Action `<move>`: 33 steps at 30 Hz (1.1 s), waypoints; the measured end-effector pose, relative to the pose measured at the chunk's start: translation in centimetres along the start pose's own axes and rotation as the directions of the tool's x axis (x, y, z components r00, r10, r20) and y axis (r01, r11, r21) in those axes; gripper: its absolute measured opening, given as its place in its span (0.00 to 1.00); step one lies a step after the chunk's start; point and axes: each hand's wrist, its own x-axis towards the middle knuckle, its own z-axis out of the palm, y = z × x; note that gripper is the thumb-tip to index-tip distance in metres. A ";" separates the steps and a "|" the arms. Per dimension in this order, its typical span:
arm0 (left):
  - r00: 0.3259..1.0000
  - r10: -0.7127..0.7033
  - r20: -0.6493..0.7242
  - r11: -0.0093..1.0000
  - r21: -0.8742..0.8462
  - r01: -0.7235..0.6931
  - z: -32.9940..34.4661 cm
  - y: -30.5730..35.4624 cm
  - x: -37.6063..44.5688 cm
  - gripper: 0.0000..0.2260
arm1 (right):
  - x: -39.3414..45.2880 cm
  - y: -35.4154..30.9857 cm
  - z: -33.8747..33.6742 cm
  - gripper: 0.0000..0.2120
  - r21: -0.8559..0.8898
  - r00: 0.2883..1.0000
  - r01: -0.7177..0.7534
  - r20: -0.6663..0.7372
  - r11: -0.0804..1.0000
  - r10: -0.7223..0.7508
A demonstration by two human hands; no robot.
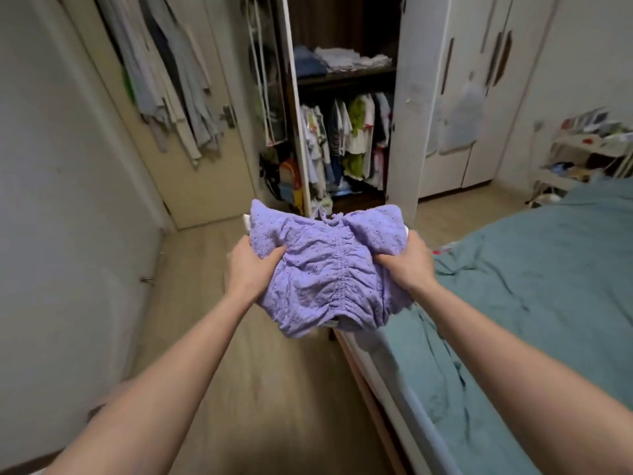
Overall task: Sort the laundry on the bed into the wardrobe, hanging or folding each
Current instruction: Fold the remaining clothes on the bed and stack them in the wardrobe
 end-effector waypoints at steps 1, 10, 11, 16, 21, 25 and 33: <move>1.000 -0.005 -0.008 1.000 0.016 0.006 -1.4 -0.9 2.2 0.22 | 1.3 -1.7 2.1 0.26 0.000 1.000 0.001 0.011 1.000 -0.001; 0.995 0.067 -0.072 0.987 0.153 -0.056 -3.9 -6.9 23.3 0.15 | 18.0 -10.4 16.7 0.25 -0.036 0.994 0.084 0.075 0.996 -0.081; 0.994 0.085 -0.072 0.980 0.186 -0.070 -3.5 -7.3 26.0 0.15 | 20.6 -11.0 18.2 0.25 -0.039 0.992 0.103 0.072 0.994 -0.100; 0.992 0.110 -0.058 0.935 0.344 -0.083 -1.8 -7.5 40.1 0.19 | 33.3 -14.8 24.3 0.22 -0.085 0.990 0.115 0.087 0.990 -0.107; 0.986 0.166 -0.011 0.926 0.346 -0.152 1.4 -6.6 53.2 0.18 | 44.8 -17.1 27.7 0.21 -0.148 0.993 0.111 0.053 0.983 -0.105; 0.965 0.242 0.097 0.924 0.281 -0.260 7.1 -5.6 63.1 0.17 | 54.0 -16.2 29.6 0.22 -0.221 0.994 0.094 -0.035 0.971 -0.104; 0.856 0.397 0.330 0.829 0.272 -0.489 22.4 -1.6 82.2 0.21 | 70.1 -12.3 30.8 0.24 -0.232 0.961 -0.134 -0.270 0.964 0.068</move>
